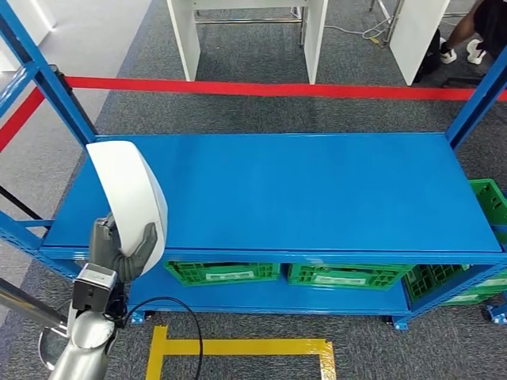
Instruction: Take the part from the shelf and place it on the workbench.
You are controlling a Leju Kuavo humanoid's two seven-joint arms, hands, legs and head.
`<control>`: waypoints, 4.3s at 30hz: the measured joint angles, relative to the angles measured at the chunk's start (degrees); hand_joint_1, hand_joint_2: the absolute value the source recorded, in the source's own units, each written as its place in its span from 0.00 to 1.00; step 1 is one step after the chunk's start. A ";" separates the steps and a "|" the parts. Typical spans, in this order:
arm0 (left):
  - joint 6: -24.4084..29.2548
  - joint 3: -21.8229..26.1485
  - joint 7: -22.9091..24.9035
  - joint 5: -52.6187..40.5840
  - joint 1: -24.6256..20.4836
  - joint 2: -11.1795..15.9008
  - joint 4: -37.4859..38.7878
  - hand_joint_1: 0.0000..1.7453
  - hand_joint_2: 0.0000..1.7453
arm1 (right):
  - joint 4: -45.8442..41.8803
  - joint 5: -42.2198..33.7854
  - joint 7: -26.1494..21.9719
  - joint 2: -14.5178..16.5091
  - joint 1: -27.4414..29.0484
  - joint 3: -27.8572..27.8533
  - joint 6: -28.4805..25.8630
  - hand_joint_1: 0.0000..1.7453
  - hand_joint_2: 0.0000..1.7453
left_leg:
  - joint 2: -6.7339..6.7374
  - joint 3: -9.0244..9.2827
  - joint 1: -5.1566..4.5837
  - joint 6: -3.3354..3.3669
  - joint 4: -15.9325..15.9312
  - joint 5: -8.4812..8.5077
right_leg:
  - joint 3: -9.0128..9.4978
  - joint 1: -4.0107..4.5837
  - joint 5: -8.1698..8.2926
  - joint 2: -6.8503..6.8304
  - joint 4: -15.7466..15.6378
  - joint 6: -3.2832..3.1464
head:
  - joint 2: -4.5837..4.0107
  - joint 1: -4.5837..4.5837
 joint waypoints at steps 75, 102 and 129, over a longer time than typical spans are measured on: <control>-3.95 1.83 0.19 3.35 2.04 -2.56 0.07 1.00 1.00 | 0.27 -2.84 2.25 -0.45 -0.63 -7.26 6.19 0.00 1.00 | 0.76 -4.92 0.09 0.54 -4.30 6.93 | 1.23 -0.05 -5.27 -0.04 5.04 2.31 | 0.00 -0.07; -4.20 10.63 -1.25 4.37 9.01 -1.66 -6.61 1.00 1.00 | 0.21 1.67 -4.08 1.70 -0.97 -7.95 5.23 0.00 1.00 | 1.03 -3.86 -0.01 1.11 -4.97 6.73 | -1.11 0.00 -11.11 0.04 10.89 2.51 | 0.00 0.11; -7.77 11.06 -2.93 8.27 10.15 -1.16 -7.35 1.00 1.00 | -0.21 -10.61 -11.23 1.32 -1.93 -16.22 20.49 0.00 1.00 | 0.70 -2.51 0.66 0.03 -3.90 4.91 | 4.64 0.08 -5.20 -0.09 -0.68 1.78 | 0.00 -0.36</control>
